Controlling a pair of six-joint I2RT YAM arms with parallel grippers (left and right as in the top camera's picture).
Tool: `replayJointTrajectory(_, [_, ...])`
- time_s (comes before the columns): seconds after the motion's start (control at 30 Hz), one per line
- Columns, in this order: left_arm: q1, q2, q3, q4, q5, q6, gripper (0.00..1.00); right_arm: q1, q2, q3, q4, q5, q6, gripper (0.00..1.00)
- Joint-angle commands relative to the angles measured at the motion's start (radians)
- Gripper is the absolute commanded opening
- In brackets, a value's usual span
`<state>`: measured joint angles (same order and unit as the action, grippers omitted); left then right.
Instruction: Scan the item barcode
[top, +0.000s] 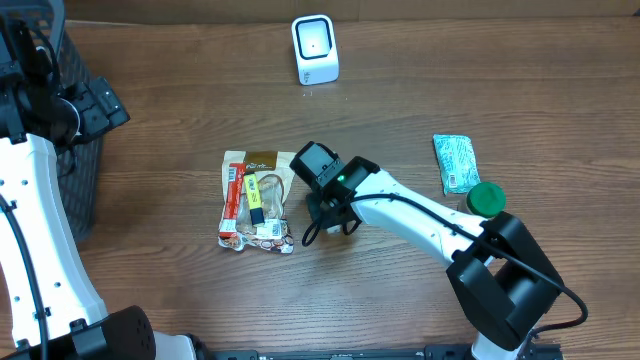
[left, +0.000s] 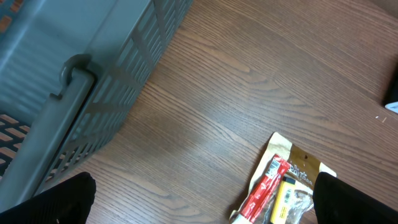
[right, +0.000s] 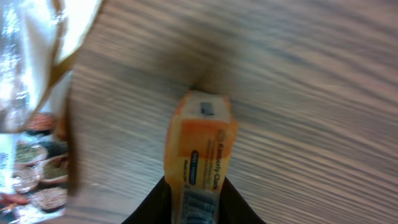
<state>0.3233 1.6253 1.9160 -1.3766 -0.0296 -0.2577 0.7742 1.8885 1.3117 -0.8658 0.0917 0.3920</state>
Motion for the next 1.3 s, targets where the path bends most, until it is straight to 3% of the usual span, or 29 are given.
replayJointTrajectory(0.0, [0.002, -0.004, 0.017, 0.0, 0.004, 0.008, 1.0, -0.022, -0.038, 0.069, -0.028, 0.142, -0.01, 0.21])
replayJointTrajectory(0.53, [0.002, -0.004, 0.017, 0.0, 0.003, 0.008, 1.0, -0.026, -0.037, 0.047, -0.11, 0.394, -0.029, 0.2])
replayJointTrajectory(1.03, [0.002, -0.004, 0.017, 0.0, 0.004, 0.008, 1.0, -0.026, -0.035, -0.052, -0.006, 0.32, -0.021, 0.22])
replayJointTrajectory(1.27, [0.002, -0.004, 0.017, 0.0, 0.003, 0.008, 1.0, -0.026, -0.035, -0.052, 0.073, 0.194, -0.021, 0.32])
